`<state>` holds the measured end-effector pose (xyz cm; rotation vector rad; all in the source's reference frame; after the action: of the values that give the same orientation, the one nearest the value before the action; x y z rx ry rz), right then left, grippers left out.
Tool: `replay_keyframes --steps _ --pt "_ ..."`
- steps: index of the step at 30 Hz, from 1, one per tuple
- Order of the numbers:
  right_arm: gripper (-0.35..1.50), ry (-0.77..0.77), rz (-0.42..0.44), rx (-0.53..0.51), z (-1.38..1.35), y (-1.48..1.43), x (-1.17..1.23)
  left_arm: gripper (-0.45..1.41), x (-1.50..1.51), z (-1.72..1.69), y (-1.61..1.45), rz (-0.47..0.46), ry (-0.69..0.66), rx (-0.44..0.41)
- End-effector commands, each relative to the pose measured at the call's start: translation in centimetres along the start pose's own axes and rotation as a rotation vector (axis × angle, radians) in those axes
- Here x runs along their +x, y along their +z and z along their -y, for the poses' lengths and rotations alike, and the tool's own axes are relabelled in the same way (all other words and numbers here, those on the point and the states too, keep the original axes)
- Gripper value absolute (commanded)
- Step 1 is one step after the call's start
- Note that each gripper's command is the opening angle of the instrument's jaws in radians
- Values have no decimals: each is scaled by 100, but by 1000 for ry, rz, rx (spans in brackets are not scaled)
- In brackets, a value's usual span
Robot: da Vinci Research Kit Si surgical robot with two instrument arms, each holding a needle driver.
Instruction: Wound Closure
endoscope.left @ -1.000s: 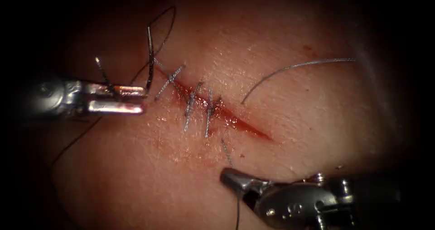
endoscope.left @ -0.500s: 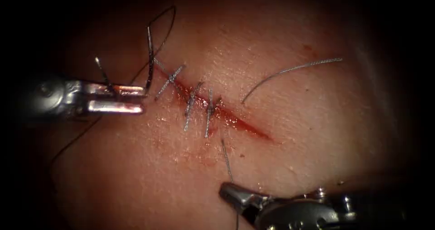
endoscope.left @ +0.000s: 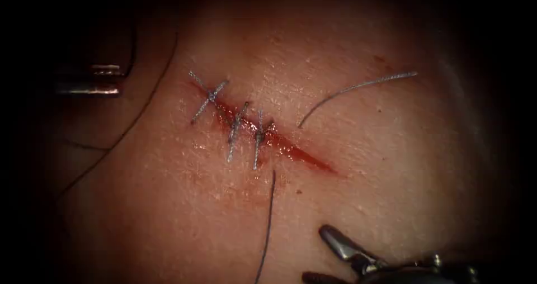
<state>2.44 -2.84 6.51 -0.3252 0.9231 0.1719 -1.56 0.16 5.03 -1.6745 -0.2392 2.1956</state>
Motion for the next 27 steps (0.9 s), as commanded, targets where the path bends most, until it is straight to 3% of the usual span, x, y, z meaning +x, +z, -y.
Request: replay_keyframes --steps 1,4,5,15,18,21,22,24,27 --pt "148 7 8 -6 6 -1 -4 -45 -7 2 5 -7 -1 -3" --pt "148 13 24 -19 4 -4 -9 -45 -21 14 2 3 -3 13" --pt "148 22 25 -23 3 -5 -10 -45 -45 25 3 13 -2 35" --pt "146 47 21 -26 -1 -5 -15 -45 -131 69 5 39 -16 93" --pt "146 53 21 -30 -1 -6 -16 -35 -150 80 1 49 -30 125" --pt "146 61 22 -29 -3 -7 -15 0 -168 90 0 57 -47 158" --pt "146 61 22 -29 -3 -7 -15 0 -168 90 0 57 -47 158" --pt "146 61 22 -29 -3 -7 -15 32 -172 93 1 59 -57 171" --pt "146 66 22 -28 -3 -9 -16 62 -178 101 -2 63 -102 196"
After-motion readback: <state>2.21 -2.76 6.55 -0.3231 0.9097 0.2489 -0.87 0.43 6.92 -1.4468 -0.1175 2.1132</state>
